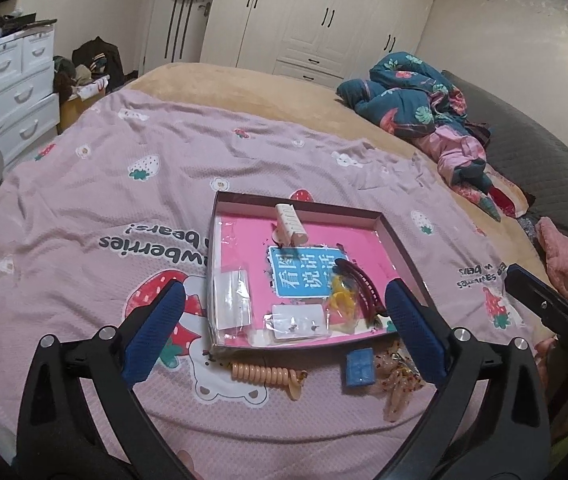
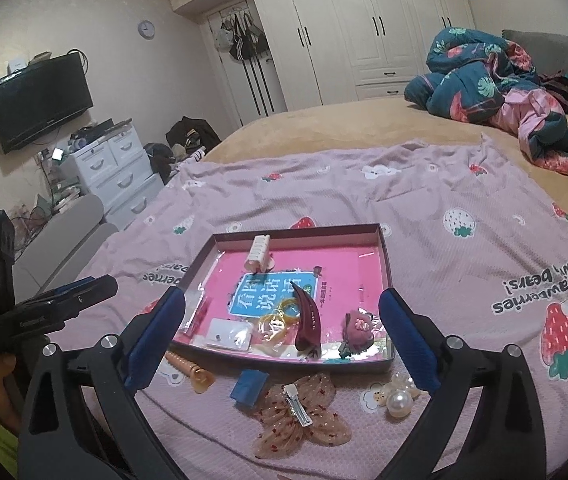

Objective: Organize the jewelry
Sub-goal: 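Withdraw both tools from the box back toward the remaining accessories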

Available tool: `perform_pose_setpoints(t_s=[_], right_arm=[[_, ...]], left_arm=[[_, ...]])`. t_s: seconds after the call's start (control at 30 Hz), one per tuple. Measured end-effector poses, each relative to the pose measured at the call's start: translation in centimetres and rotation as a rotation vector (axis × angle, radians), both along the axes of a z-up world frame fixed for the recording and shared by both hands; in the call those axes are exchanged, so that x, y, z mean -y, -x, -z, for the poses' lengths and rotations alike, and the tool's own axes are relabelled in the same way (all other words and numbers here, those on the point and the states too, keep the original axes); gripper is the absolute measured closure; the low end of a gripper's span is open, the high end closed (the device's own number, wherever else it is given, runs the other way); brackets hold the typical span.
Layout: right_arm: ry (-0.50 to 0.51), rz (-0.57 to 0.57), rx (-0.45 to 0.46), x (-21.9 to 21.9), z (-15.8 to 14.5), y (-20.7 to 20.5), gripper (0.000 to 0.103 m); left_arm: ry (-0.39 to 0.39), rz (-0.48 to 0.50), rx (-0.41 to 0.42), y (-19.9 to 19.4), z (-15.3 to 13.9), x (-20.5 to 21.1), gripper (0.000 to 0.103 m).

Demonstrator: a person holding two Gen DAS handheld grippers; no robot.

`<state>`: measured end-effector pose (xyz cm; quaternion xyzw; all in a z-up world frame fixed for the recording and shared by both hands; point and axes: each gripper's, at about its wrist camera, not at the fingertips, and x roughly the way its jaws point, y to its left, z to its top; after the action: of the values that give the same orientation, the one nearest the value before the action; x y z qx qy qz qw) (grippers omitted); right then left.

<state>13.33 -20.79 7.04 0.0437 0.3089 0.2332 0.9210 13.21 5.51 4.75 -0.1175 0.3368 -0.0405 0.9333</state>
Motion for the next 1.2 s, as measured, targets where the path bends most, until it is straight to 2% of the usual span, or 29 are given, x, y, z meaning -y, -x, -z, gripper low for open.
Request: perform_pose_setpoints(t_s=[0.37,0.6,1.2], right_arm=[[-0.009,-0.011,0.087,0.9,-3.1,2.9,0.006],[-0.013,-0.004,0.114,2.0,-4.0,4.3,0.005],[0.023,0.002,0.092,3.4,-2.4,6.6,0.005]], left_arm=[[-0.003,0.011,0.045,2.5,-1.6,0.3,0.01],[-0.016,0.023,0.057,3.9,-1.8,0.9,0.009],[-0.061,0.05,0.006,6.0,0.5,2.4,0.009]])
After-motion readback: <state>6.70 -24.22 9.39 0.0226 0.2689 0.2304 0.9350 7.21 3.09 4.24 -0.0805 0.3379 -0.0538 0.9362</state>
